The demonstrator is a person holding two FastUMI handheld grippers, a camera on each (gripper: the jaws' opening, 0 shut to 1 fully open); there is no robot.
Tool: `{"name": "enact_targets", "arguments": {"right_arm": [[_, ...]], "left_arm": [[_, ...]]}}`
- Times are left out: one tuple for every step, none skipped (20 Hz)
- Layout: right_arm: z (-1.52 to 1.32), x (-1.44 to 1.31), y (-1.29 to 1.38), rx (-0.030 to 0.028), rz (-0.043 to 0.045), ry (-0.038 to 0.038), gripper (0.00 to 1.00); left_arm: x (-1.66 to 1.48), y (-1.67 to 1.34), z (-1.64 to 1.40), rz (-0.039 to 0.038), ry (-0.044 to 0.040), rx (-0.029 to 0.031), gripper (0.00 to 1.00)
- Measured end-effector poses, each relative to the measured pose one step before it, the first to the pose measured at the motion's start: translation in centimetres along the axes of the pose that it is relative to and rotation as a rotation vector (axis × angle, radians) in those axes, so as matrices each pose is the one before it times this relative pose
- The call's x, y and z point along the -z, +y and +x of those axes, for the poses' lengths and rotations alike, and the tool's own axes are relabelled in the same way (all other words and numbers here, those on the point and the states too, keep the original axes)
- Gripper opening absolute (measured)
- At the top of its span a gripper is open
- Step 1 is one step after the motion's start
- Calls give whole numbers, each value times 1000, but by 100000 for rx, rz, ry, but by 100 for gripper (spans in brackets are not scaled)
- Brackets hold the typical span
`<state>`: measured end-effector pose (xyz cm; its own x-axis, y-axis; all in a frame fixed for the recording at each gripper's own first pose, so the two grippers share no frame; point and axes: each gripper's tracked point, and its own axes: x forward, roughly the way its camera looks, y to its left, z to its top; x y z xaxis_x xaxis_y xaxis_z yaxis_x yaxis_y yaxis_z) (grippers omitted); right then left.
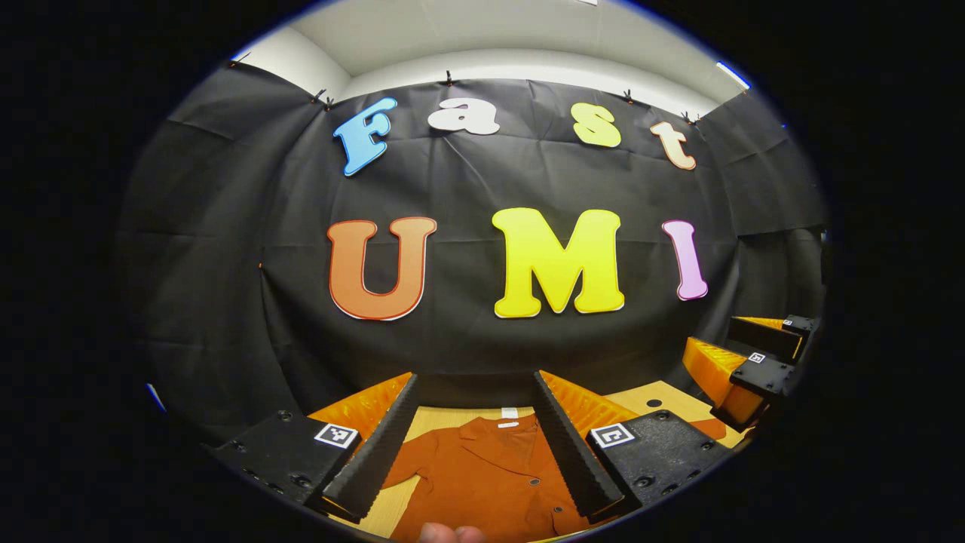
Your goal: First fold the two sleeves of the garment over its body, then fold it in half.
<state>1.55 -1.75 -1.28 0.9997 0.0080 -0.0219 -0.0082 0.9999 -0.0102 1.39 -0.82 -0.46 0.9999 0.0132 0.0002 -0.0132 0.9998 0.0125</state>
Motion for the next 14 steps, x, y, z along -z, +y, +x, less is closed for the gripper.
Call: {"name": "enact_targets", "arguments": {"right_arm": [[72,-12,-67,-288,86,27,95],[102,143,-102,-31,170,-157,95],[59,-84,-107,-121,239,-68,95],[70,-15,61,-145,342,-203,95],[2,-29,34,-59,264,-82,95],[37,181,-13,-115,165,44,95],[100,19,109,-189,91,204,95],[19,41,87,-315,103,66,95],[-6,-111,112,-243,-65,-118,95],[98,-29,111,-184,-168,-235,95],[16,-137,54,-120,-138,-193,95],[25,51,24,-124,-39,-33,95],[-33,-18,-27,4,-86,74,95],[10,137,-56,136,-7,149,96]], "left_arm": [[158,-52,96,213,201,32,100],[-56,11,26,148,61,-223,96],[49,75,-84,184,95,-442,100],[-10,21,-84,128,-211,-394,100],[-53,170,-14,145,9,-375,100],[0,137,74,212,-7,-284,96],[9,182,67,149,140,-502,96],[-39,131,34,-40,-24,-312,96],[136,8,-1,-183,160,-156,96],[61,12,10,-265,213,-147,96],[56,75,45,-152,229,-61,96],[63,42,-18,-39,60,-109,96],[-74,-3,16,48,-58,-3,96],[-44,-90,14,59,-60,97,96]]}}
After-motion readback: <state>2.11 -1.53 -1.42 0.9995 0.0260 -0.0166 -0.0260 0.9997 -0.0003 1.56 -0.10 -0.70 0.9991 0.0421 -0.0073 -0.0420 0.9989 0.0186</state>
